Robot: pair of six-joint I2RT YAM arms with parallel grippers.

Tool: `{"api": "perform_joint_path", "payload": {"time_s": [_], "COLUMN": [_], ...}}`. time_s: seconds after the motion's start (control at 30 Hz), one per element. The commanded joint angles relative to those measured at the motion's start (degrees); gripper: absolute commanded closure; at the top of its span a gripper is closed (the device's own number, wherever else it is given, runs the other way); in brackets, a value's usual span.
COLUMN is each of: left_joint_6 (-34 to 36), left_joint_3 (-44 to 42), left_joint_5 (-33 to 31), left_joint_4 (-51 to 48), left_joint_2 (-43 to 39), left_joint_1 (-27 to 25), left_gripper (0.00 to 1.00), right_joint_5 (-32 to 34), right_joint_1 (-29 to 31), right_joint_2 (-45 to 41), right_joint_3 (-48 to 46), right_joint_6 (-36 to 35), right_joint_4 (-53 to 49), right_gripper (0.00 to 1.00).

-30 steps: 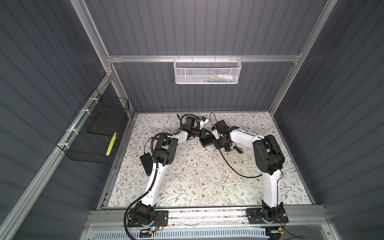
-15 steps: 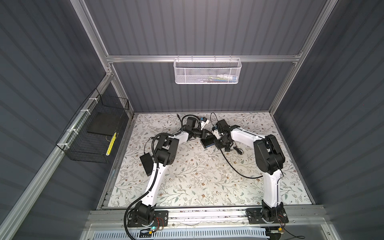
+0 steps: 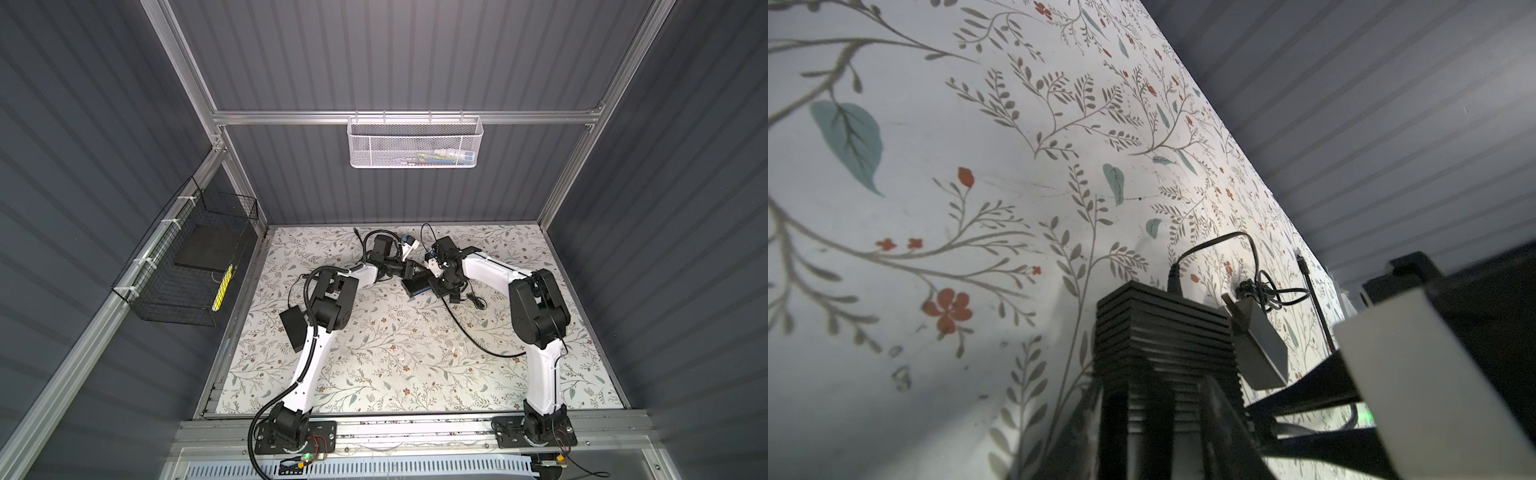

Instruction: Insert the plug into the switch port

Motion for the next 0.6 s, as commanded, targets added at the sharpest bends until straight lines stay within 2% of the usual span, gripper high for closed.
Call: {"api": "perform_joint_path", "payload": {"time_s": [0.0,0.57], "left_joint_6": [0.60,3.68], "left_joint_3": [-2.45,-4.72], "left_joint_5": [6.19,6.88], "left_joint_4": [-4.11,-5.78], "left_joint_2": [-0.33,-0.86], "left_joint_1": [-4.56,-6.37], "left_gripper": [0.62,0.63], "right_joint_5": [-1.33,-0.50], "right_joint_1": [0.06,0.02], "right_joint_2": [1.53,2.47], "right_joint_3": [2.94,4.22], "right_joint_6": [-0.13,-0.34], "right_joint_4": [8.43,8.34], "right_gripper": [1.00,1.00]}}
